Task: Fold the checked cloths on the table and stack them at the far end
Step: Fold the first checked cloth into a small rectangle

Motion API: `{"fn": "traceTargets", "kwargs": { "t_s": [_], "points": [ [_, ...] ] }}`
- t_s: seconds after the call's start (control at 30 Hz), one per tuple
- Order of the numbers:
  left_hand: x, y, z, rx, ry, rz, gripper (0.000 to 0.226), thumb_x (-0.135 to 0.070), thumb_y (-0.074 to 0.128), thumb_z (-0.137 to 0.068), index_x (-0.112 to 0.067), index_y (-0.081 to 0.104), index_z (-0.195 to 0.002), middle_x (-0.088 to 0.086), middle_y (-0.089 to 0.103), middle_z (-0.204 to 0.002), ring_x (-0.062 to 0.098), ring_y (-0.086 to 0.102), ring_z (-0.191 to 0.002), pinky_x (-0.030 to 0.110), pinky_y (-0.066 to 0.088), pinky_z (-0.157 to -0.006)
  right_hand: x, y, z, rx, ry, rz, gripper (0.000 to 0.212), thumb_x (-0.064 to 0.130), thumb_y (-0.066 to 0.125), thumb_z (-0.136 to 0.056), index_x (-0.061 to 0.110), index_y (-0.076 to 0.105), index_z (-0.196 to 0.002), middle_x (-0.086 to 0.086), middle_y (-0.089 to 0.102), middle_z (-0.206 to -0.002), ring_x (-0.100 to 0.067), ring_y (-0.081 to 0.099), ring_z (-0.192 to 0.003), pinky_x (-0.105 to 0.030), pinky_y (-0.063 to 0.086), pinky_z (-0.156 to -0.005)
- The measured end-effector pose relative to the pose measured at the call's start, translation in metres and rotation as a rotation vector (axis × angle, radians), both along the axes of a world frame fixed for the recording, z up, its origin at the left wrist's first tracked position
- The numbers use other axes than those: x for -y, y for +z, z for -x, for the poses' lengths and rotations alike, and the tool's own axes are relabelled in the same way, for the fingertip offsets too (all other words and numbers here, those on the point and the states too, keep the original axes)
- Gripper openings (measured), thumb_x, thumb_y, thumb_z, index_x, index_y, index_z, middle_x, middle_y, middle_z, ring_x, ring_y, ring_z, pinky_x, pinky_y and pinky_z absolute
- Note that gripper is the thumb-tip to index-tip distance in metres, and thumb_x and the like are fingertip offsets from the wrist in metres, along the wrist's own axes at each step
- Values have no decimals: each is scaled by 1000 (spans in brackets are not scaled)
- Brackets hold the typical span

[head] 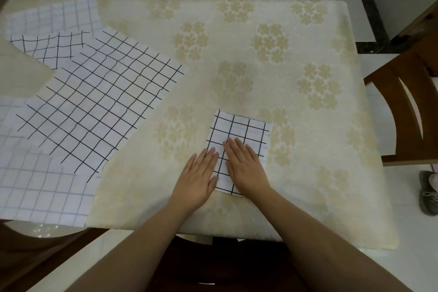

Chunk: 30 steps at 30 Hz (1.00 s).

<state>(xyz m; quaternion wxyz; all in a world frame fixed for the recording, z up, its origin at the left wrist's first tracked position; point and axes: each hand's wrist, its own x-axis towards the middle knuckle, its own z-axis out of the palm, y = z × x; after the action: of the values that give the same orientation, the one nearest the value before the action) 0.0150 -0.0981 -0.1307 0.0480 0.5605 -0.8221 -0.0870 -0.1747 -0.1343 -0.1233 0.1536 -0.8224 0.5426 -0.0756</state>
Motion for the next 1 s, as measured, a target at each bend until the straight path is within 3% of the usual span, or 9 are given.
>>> {"fn": "traceTargets", "kwargs": {
  "t_s": [0.27, 0.4, 0.53, 0.63, 0.73, 0.87, 1.0],
  "points": [
    [-3, -4, 1, 27, 50, -118, 61, -45, 31, -102, -18, 22, -155, -1, 13, -164, 15, 9, -151, 44, 16, -119, 25, -8, 26, -184, -48, -84, 65, 58, 12, -99, 27, 14, -156, 0, 6, -163, -17, 4, -150, -38, -1, -120],
    [-3, -3, 1, 33, 54, -146, 63, -49, 28, -102, -20, 16, -157, -2, 9, -164, 15, 5, -151, 44, 14, -120, 35, -5, 40, -201, -108, -79, 66, 60, 10, -98, 28, 11, -156, 0, 7, -163, -16, 1, -150, -38, -4, -120],
    [-3, -2, 1, 35, 49, -156, 69, -58, 27, -100, -21, 13, -157, -1, 7, -165, 14, 3, -151, 44, 10, -122, 42, 5, 29, -137, -203, -93, 67, 55, -1, -97, 22, 1, -155, 2, -6, -162, -12, -12, -147, -34, -10, -120],
    [-3, -3, 2, 35, 51, -164, 73, -62, 26, -98, -21, 14, -157, -1, 9, -165, 15, 4, -151, 44, 10, -122, 46, 16, 2, -31, 39, -94, 66, 52, -10, -97, 18, 0, -153, 2, -4, -162, -13, -9, -149, -33, -5, -121],
    [-2, -4, 1, 32, 52, -167, 74, -63, 27, -97, -20, 18, -156, 1, 15, -164, 15, 7, -151, 45, 10, -122, 51, 12, -20, -10, 296, -126, 63, 47, -2, -100, 19, 5, -155, 3, 1, -163, -10, -6, -149, -30, -6, -120],
    [-2, -3, 2, 5, 55, -145, 73, -63, 29, -97, -18, 25, -155, 1, 19, -162, 17, 14, -150, 45, 14, -121, 69, 1, -23, -64, 390, -124, 68, 50, -8, -98, 19, 10, -156, 3, 6, -163, -10, 0, -150, -31, -4, -121],
    [-3, -3, 1, -25, 63, -107, 76, -63, 33, -96, -16, 23, -155, 2, 15, -163, 17, 10, -151, 45, 15, -121, 91, -5, -18, -148, 437, -62, 60, 48, 6, -103, 21, 13, -156, 3, 9, -163, -13, 7, -150, -36, 3, -121]
  ]
}}
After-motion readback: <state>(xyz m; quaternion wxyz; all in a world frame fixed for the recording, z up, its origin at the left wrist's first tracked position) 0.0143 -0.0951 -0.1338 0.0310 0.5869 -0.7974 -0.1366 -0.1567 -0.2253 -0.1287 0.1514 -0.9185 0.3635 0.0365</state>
